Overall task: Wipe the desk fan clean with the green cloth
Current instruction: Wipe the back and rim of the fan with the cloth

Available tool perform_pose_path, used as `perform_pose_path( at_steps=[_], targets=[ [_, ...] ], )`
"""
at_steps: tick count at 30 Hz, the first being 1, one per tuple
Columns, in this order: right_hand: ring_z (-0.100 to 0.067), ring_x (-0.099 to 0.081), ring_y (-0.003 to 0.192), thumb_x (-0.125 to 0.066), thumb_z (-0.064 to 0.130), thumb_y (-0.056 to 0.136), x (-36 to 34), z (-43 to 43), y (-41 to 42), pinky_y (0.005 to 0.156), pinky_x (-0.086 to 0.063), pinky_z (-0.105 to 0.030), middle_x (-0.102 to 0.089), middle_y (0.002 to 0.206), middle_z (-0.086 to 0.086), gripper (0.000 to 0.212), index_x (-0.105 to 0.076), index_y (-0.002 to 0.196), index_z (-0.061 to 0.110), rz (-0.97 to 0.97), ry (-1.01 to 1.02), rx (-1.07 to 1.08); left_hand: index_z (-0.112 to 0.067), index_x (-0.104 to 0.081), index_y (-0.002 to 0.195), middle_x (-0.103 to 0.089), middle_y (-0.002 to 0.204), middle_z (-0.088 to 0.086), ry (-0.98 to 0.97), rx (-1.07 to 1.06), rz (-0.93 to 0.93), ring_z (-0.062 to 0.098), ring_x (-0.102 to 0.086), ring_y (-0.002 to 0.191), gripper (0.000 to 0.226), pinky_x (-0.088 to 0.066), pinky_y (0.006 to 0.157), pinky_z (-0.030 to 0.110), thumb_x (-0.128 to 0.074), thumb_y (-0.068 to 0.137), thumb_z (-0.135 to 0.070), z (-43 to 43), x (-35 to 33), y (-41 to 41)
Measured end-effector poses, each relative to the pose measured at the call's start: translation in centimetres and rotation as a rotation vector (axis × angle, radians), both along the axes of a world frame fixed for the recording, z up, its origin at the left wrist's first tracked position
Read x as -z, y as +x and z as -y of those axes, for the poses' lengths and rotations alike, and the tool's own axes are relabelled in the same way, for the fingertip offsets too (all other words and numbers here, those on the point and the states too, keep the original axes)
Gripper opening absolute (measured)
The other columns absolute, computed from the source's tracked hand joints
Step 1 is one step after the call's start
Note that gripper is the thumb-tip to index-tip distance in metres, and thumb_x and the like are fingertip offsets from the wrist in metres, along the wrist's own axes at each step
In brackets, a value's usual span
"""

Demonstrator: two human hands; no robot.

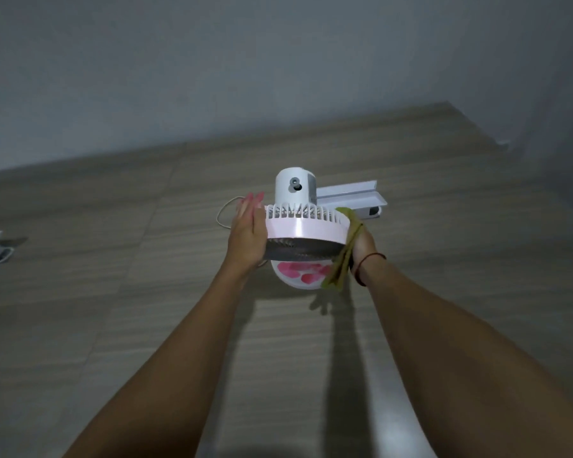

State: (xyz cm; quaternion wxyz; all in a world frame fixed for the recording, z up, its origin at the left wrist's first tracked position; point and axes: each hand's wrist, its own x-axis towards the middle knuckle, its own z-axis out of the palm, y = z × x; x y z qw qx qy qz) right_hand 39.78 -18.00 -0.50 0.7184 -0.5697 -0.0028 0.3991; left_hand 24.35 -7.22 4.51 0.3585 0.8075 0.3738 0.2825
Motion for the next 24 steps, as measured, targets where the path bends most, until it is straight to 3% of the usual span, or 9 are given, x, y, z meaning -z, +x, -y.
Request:
perform_pose_path(
  at_steps=[3, 6, 8, 10, 13, 17, 20, 24],
  targets=[
    [-0.026, -0.07, 0.075, -0.061, 0.042, 0.077, -0.2, -1.1, -0.2, 0.068, -0.058, -0.034, -0.074, 0.087, -0.008, 0.037, -0.072, 0.092, 0.01, 0.038, -0.089, 0.018, -0.011, -0.037, 0.144, -0.029, 0.156, 0.009, -0.01, -0.016, 0.003, 0.019, -0.019, 0.147, 0.046, -0.014, 0.12, 0.031, -0.021, 0.104, -0.026, -0.1, 0.0, -0.3],
    [-0.026, -0.064, 0.097, -0.044, 0.04, 0.089, -2.9, -1.7, -1.4, 0.09, -0.051, -0.039, -0.07, 0.106, -0.007, 0.04, -0.071, 0.103, 0.015, 0.357, -0.244, 0.075, -0.009, -0.038, 0.143, -0.03, 0.156, 0.011, -0.041, -0.036, 0.005, 0.02, -0.021, 0.147, 0.046, -0.015, 0.119, 0.03, -0.02, 0.104, -0.025, 0.0, -0.2, -0.4],
    [-0.02, -0.058, 0.096, -0.036, 0.03, 0.097, -4.9, -1.6, -3.3, 0.087, -0.046, -0.031, -0.067, 0.106, -0.001, 0.037, -0.069, 0.107, 0.016, 0.617, -0.23, 0.108, -0.009, -0.038, 0.143, -0.031, 0.155, 0.011, -0.042, -0.042, -0.001, 0.02, -0.021, 0.147, 0.046, -0.015, 0.119, 0.03, -0.02, 0.104, -0.025, 0.2, -0.4, -0.2],
    [-0.021, -0.06, 0.097, -0.036, 0.031, 0.098, -5.8, -1.3, -4.7, 0.088, -0.047, -0.034, -0.07, 0.104, -0.003, 0.037, -0.069, 0.102, 0.016, 0.762, -0.185, 0.14, -0.008, -0.039, 0.142, -0.033, 0.155, 0.011, -0.034, -0.044, 0.005, 0.021, -0.021, 0.147, 0.045, -0.016, 0.12, 0.031, -0.022, 0.104, -0.024, 0.3, -0.7, 0.2],
    [-0.025, -0.063, 0.098, -0.036, 0.039, 0.096, -4.9, -1.3, -4.0, 0.089, -0.051, -0.039, -0.071, 0.1, -0.006, 0.039, -0.069, 0.094, 0.02, 0.621, -0.17, 0.129, -0.007, -0.04, 0.142, -0.035, 0.154, 0.01, -0.027, -0.042, 0.021, 0.02, -0.021, 0.147, 0.045, -0.015, 0.118, 0.028, -0.024, 0.104, -0.022, 0.4, -0.8, 0.2],
    [-0.027, -0.067, 0.091, -0.048, 0.049, 0.083, -2.1, -1.4, -0.7, 0.089, -0.054, -0.045, -0.072, 0.093, -0.007, 0.036, -0.068, 0.08, 0.019, 0.284, -0.177, 0.116, -0.01, -0.039, 0.143, -0.033, 0.155, 0.008, -0.009, -0.029, 0.024, 0.018, -0.018, 0.147, 0.044, -0.012, 0.115, 0.022, -0.024, 0.104, -0.023, 0.4, -0.7, 0.3],
    [-0.02, -0.065, 0.067, -0.055, 0.035, 0.088, -0.3, -1.3, 0.5, 0.068, -0.055, -0.03, -0.069, 0.074, -0.002, 0.024, -0.066, 0.077, 0.016, 0.074, -0.03, 0.067, -0.012, -0.036, 0.145, -0.031, 0.156, 0.005, 0.007, -0.026, 0.025, 0.016, -0.017, 0.148, 0.045, -0.01, 0.112, 0.019, -0.023, 0.104, -0.024, 0.2, -0.5, 0.3],
    [-0.016, -0.064, 0.049, -0.06, 0.025, 0.087, 2.1, -0.9, 0.7, 0.049, -0.054, -0.023, -0.068, 0.063, -0.001, 0.014, -0.063, 0.078, 0.015, -0.141, 0.147, 0.058, -0.014, -0.034, 0.146, -0.028, 0.157, 0.004, 0.034, -0.021, 0.003, 0.015, -0.015, 0.148, 0.046, -0.01, 0.115, 0.022, -0.021, 0.104, -0.026, 0.1, -0.2, 0.2]
  ],
)
